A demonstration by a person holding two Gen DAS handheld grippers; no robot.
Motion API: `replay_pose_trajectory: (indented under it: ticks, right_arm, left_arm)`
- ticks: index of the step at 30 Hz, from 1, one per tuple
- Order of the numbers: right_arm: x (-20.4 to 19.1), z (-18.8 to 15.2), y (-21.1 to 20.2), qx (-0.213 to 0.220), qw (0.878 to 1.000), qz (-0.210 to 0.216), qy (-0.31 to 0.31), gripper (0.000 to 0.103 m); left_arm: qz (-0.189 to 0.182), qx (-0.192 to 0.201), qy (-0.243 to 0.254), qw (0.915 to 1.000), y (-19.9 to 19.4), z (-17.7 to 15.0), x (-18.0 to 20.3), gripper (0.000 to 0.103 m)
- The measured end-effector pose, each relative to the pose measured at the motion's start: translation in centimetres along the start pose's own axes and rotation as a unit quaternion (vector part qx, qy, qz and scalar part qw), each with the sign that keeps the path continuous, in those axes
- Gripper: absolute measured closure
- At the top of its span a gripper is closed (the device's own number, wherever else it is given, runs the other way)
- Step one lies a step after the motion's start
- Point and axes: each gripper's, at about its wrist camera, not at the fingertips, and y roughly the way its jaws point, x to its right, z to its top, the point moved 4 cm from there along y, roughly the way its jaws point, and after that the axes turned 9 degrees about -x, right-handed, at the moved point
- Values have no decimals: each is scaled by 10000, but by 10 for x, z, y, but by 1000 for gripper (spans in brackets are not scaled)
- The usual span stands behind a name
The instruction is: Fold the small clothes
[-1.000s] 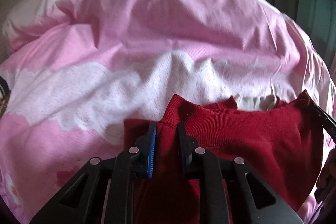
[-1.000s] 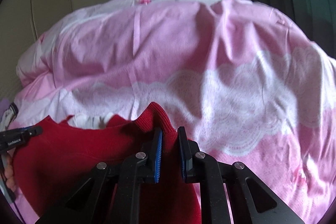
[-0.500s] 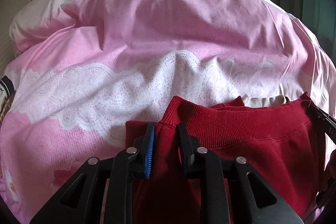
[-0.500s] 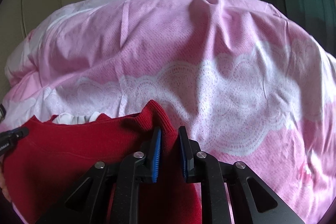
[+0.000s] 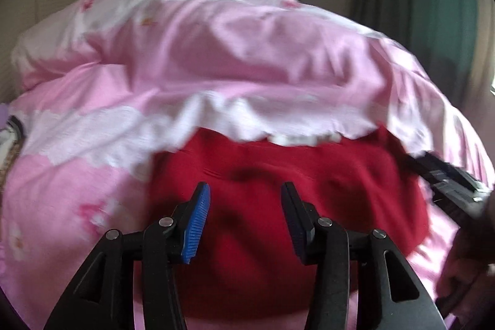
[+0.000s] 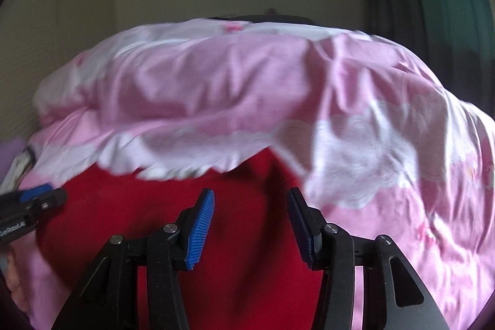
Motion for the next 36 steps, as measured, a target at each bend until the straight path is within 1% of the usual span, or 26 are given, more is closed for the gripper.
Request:
replay_pose_trajectory:
  ticks: [2,4,6,9,12,15,16,17,18,20,23,25,28,30,31,32,34,36]
  right_arm:
    - [-11,-11,8,-200,9996,1,-210,54]
    - [-14,-21,16,-414,9986,-109,-306,54]
    - [-6,-31,31,-739,9967,-273,-203,54]
    - [11,-41,44,-1001,9946,-245,69,54]
    - [15,-39,38,-955,9952,-133,195,54]
    - [18,-36,23,-865,9955,3,377,53]
    - [21,-35,16,-841,9953,46,488,47]
    - [25,-36,6,-792,9947,83,652,39]
    - [31,-38,-6,-712,9937,118,854,36]
    - [41,-45,-27,-579,9907,226,1211,29]
    - [55,-62,-50,-519,9825,389,1745,21]
    - [64,-74,-58,-530,9721,604,2202,20]
    - [79,-100,-61,-607,9412,1147,3118,19]
    - [83,-112,-56,-661,9218,1403,3554,19]
    - [85,-119,-52,-702,9066,1606,3838,19]
    - [85,-122,-49,-729,8988,1710,3970,19]
    - [84,-124,-43,-774,8867,1884,4150,19]
    - [81,-122,-38,-799,8812,1961,4227,19]
  left_arm:
    - [-42,-103,58,9999,7,-7,9,56]
    - [36,-249,21,9997,17,-13,9,56]
    - [84,-347,-86,9993,24,-16,1,54]
    - [125,-342,-132,9993,28,-16,-8,54]
    - [105,-381,-175,9991,27,-15,-10,54]
    - [161,-378,-158,9990,17,-16,-7,54]
    - [176,-363,-172,9990,12,-17,-7,53]
    - [213,-350,-194,9990,6,-19,-7,49]
    - [246,-326,-215,9989,0,-20,-7,45]
    - [328,-225,-254,9989,-14,-23,-7,39]
    - [464,-124,-350,9982,-36,-32,-8,36]
    - [590,-110,-364,9975,-48,-40,-7,34]
    - [807,-110,-357,9960,-59,-49,-4,32]
    - [765,-102,-434,9961,-63,-54,-3,32]
    - [734,-91,-453,9962,-64,-54,-1,32]
    - [715,-75,-452,9964,-63,-55,0,32]
    - [705,-35,-392,9967,-61,-51,5,32]
    - [687,29,-376,9969,-58,-45,8,32]
